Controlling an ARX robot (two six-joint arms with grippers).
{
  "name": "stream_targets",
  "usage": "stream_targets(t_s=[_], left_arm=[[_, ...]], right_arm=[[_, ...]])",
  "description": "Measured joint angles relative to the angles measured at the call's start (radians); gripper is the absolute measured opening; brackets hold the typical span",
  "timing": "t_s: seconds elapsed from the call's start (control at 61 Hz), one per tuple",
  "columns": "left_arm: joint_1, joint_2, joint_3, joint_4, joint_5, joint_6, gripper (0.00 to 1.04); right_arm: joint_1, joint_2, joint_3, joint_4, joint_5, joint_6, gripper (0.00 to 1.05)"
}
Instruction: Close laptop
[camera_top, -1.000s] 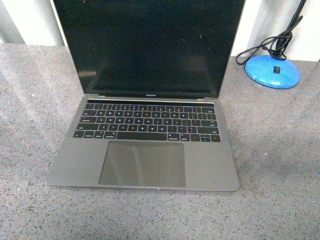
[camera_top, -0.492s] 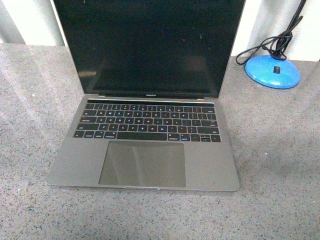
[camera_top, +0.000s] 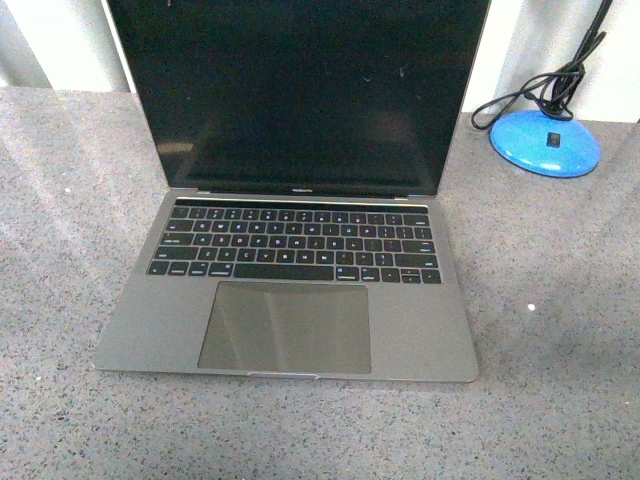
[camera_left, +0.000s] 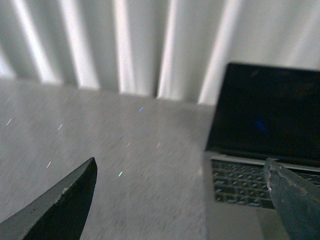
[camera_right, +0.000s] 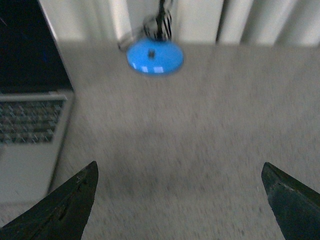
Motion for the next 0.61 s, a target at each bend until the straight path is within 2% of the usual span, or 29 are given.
stream_targets(t_s=[0.082,0.148,0.246,0.311,0.377,0.475,0.607], left_arm=[[0.092,0.128,0.021,0.051,0.021,-0.031,0.98],[0.175,0.238,0.046,0.162,0.118,-0.031,0.98],[0.224,0.404,0.114,0.306,0.239,-0.029,0.98],[0.217,0.57,0.186,0.425,0.315,-0.027,0.98],[0.19,0.688,0.242,0.486,0.346,-0.026,0.98],[0.135,0.836,0.306,0.54,0.352,-0.027,0.98],[0.043,0.969,0.342,0.609,0.314,-0.029,0.98]], right_arm=[[-0.039,0.124,0.024,0.039,-0.05,-0.032,0.95],[-0.045,0.22,0.061,0.101,-0.084,-0.074,0.95],[-0.029,0.394,0.145,0.196,-0.103,-0.137,0.95],[0.001,0.527,0.215,0.256,-0.107,-0.181,0.95],[0.035,0.644,0.282,0.297,-0.106,-0.208,0.95],[0.096,0.81,0.388,0.368,-0.072,-0.225,0.95],[0.169,0.972,0.482,0.451,-0.035,-0.216,0.95]])
